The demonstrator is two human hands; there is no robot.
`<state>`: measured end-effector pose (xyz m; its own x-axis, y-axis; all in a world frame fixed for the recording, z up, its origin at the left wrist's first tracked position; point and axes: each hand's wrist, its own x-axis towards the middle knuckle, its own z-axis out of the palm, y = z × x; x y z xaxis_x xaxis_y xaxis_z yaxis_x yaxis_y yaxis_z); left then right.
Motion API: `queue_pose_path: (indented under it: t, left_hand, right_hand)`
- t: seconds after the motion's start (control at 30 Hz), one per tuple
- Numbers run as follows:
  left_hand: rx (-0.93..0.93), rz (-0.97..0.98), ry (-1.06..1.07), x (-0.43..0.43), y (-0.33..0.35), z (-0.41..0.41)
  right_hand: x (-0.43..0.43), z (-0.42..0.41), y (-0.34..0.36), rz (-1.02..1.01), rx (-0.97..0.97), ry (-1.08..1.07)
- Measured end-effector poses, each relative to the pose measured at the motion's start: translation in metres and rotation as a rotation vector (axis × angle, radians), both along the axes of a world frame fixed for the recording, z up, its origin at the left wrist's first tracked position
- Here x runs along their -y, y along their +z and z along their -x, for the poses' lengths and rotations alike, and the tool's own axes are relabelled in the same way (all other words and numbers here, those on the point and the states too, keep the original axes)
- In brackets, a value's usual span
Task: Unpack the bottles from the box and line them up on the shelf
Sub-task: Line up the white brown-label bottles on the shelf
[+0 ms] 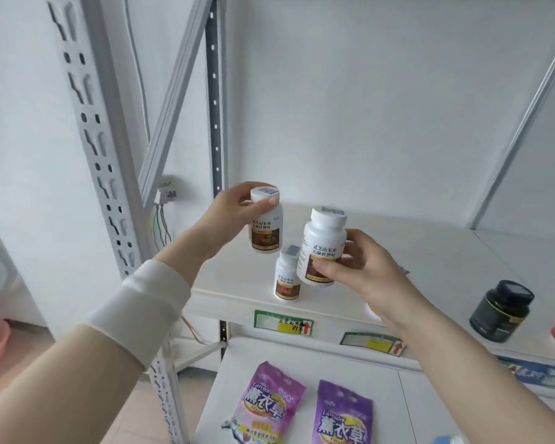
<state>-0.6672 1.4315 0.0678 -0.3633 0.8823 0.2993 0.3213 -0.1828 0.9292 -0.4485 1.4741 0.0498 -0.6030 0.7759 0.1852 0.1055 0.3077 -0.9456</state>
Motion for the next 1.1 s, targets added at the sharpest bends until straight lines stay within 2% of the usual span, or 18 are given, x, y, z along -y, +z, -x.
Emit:
queue_pose_path:
  t: [0.23, 0.5, 0.83, 1.1]
  left_hand:
    - [-0.028, -0.002, -0.025, -0.115, 0.007, 0.053]
    - [0.021, 0.116, -0.079, -0.227, -0.031, 0.095]
    - [0.002, 0.201, -0.143, -0.287, -0.060, 0.096]
    - [-0.005, 0.213, -0.174, -0.309, -0.065, 0.093]
  right_hand:
    - [-0.089, 0.064, 0.031, -0.111, 0.123, -0.062]
    - [-0.175, 0.117, 0.000, -0.047, 0.378, -0.063]
    - [-0.221, 0.144, -0.042, 0.006, 0.447, -0.118]
    - [-0.238, 0.151, -0.051, -0.003, 0.428, -0.144]
